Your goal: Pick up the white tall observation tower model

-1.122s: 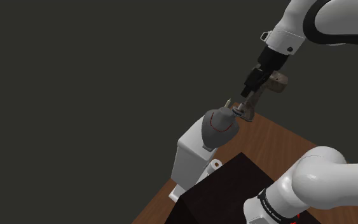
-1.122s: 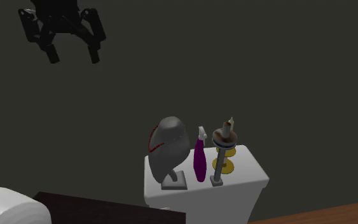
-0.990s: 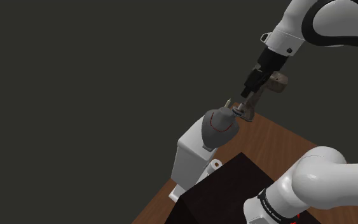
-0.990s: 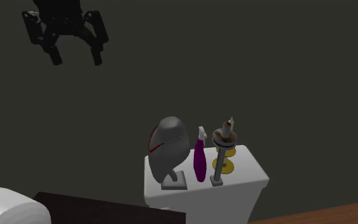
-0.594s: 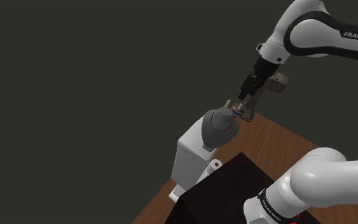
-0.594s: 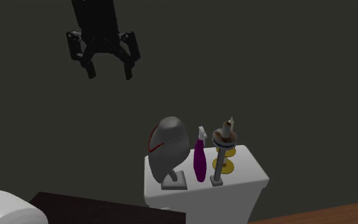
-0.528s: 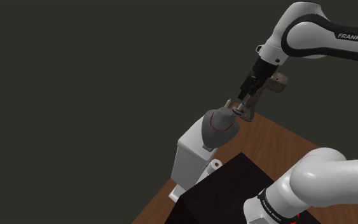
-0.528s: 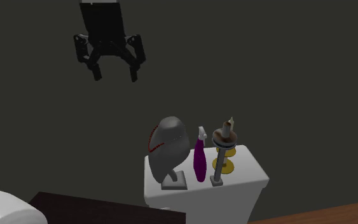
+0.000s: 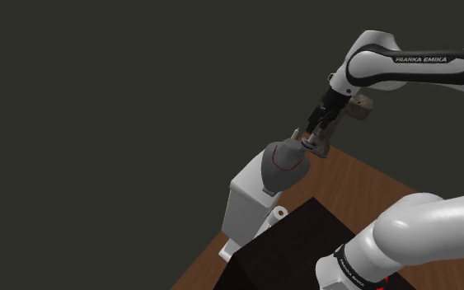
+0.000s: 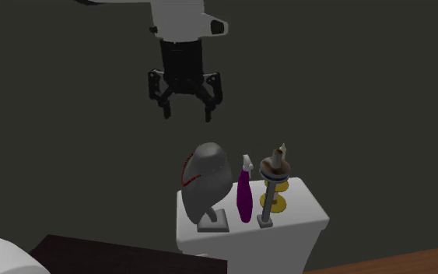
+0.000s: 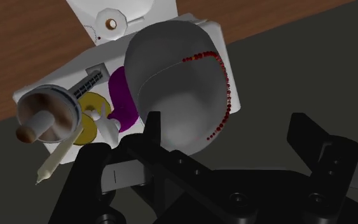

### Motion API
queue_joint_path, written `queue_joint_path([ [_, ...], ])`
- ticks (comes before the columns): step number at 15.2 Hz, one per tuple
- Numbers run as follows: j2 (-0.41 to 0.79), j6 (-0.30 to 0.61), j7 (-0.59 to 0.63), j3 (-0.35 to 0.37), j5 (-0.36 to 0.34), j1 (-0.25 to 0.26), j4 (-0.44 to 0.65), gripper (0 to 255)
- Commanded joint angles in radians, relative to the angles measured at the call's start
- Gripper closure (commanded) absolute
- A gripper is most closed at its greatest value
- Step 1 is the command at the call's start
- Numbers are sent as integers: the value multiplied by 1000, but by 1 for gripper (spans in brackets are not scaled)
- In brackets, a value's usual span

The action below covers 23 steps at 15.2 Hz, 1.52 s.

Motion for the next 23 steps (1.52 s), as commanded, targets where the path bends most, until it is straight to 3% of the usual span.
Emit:
queue_joint_path([
  [1,54,50,-24,-35,-8,-15,5,0],
  [8,267,194,-117,-151,11,-49,69,0],
  [15,512,304,-248,-248,114,-80,182,0],
  [18,624,334,-315,-273,185,-105,246,0],
  [23,675,386,-343,-268,222,-114,237,0],
])
